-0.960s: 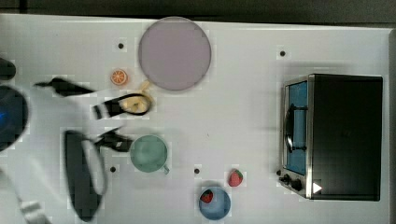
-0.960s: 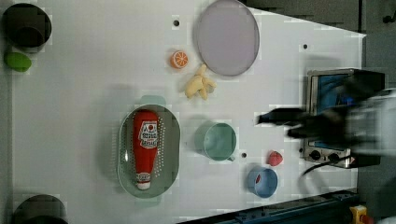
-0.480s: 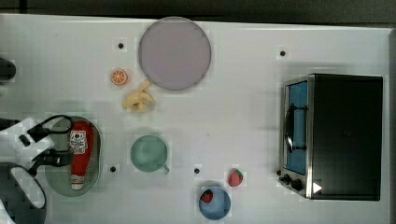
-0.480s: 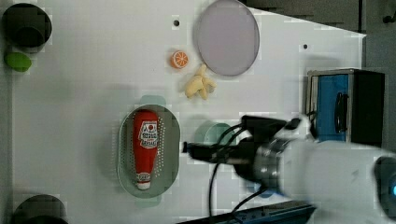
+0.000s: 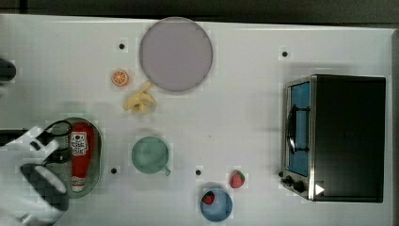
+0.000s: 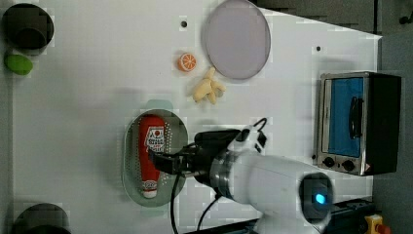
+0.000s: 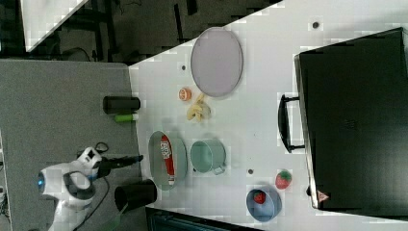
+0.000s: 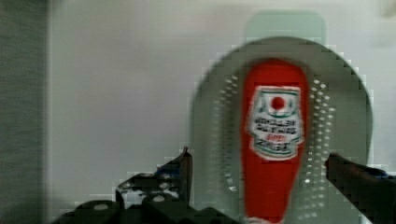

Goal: Pick ketchup from strainer and place it on the table

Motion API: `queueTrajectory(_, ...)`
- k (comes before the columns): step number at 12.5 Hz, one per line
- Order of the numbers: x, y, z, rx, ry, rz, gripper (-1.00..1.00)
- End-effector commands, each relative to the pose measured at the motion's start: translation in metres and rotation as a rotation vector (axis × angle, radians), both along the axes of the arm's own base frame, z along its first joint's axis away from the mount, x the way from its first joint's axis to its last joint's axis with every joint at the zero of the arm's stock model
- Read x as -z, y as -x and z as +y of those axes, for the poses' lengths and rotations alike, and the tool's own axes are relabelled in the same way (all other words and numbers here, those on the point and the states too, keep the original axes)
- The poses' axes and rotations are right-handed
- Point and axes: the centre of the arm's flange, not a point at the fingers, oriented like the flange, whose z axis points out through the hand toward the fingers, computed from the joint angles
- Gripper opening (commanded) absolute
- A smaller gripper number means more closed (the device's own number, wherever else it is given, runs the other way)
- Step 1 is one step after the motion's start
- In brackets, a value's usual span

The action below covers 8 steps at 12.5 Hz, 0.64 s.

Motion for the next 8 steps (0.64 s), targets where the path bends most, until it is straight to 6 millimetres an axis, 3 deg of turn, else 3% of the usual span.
queueTrajectory(1,0.047,-0.008,-0.021,0.155,0.024,0.063,1.00)
queueTrajectory(5,0.100,-0.004,-0.014,0.104,0.012,0.075,1.00)
queueTrajectory(8,0.125,-0.008,-0.008,0.104,0.024,0.070,1.00)
